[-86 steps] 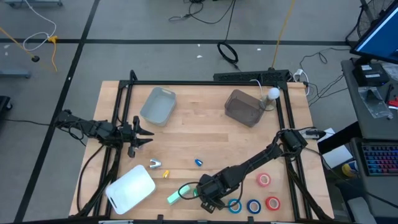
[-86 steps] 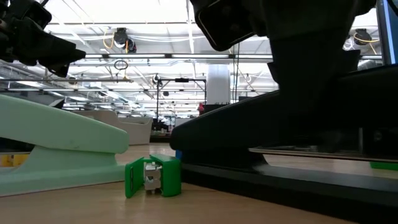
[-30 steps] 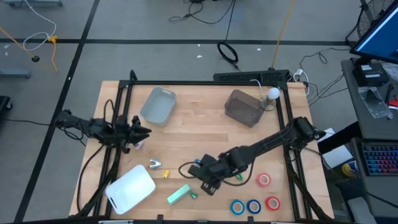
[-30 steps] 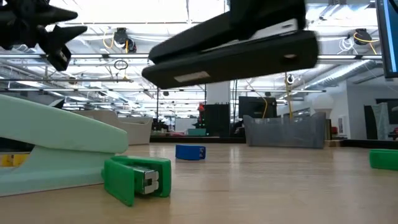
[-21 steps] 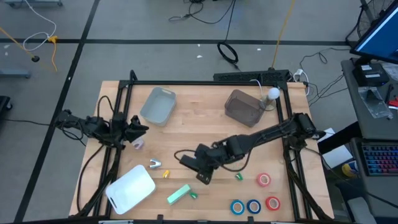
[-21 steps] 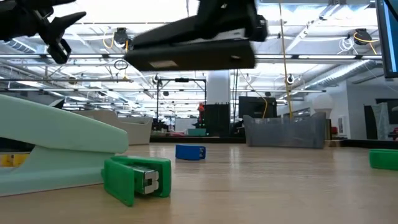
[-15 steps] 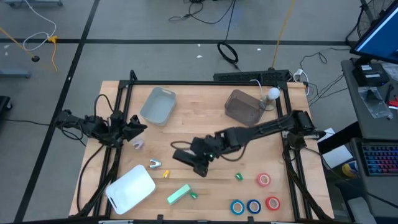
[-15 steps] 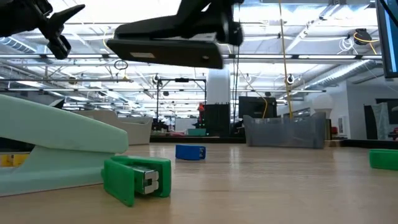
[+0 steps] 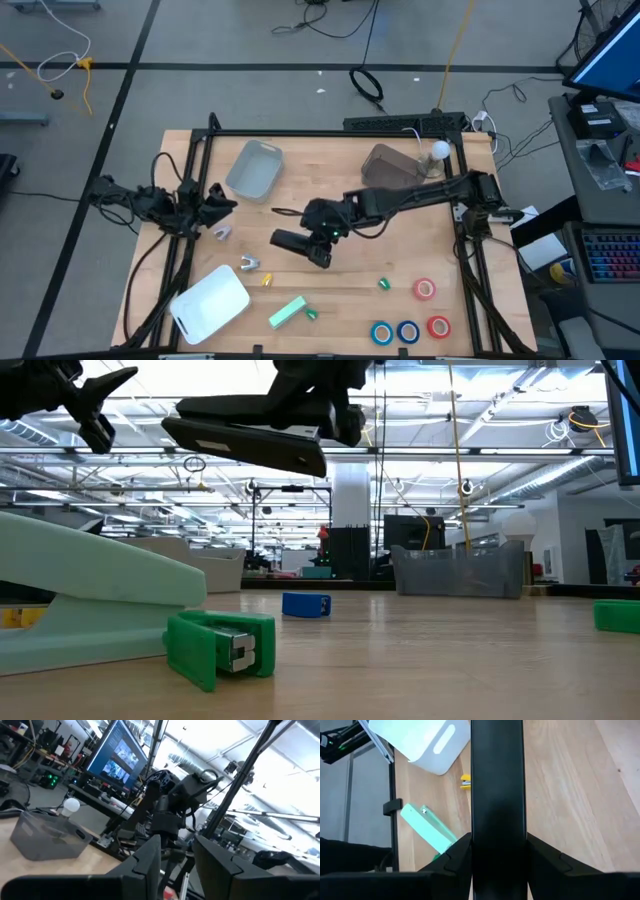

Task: Pick and place Stapler, Stapler remover, tape
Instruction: Put the big black stapler into the gray bin

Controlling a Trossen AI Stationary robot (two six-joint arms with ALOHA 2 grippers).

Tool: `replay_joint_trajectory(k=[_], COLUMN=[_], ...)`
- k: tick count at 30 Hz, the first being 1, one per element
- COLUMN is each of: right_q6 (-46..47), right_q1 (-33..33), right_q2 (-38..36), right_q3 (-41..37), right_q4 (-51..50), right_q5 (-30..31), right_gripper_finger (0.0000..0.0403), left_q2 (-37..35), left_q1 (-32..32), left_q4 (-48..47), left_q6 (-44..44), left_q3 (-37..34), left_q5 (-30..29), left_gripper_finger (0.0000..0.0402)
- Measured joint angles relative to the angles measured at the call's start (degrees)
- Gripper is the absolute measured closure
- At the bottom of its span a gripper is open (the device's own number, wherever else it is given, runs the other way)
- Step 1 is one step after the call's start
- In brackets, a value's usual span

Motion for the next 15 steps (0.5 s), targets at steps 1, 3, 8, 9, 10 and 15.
replay_joint_trajectory(k=[1, 3, 8, 9, 10, 15], right_q6=[-0.06, -0.48, -1.55, -1.77, -2.11, -3.28], right_q1=[-0.30, -0.94, -2.57, -2.77, -2.95, -3.57], right_q2=[0.00, 0.00, 0.00, 0.00, 0.00, 0.00], right_q3=[0.00, 0.00, 0.00, 0.00, 0.00, 0.00], right_q4=[0.02, 0.03, 0.02, 0.02, 0.02, 0.03], right_q5=[-0.04, -0.08, 0.01, 0.00, -0.02, -0.06], right_gripper_finger=[0.0272, 0.0272, 0.0272, 0.0272, 0.0272, 0.0272], left_q2=[0.87, 3.20, 11.74, 13.83, 16.10, 27.61], left_q1=[0.00, 0.00, 0.00, 0.00, 0.00, 0.06], left_q4=[1.05, 3.69, 6.43, 6.22, 5.29, -11.70], left_q6=[0.16, 1.25, 5.96, 7.40, 8.85, 15.77], left_q3=[0.00, 0.00, 3.50, 4.88, 6.61, 19.81], left_q5=[0.02, 0.18, 0.24, 0.24, 0.26, 0.18], left_gripper_finger=[0.0284, 0.0284, 0.0284, 0.0284, 0.0284, 0.0284])
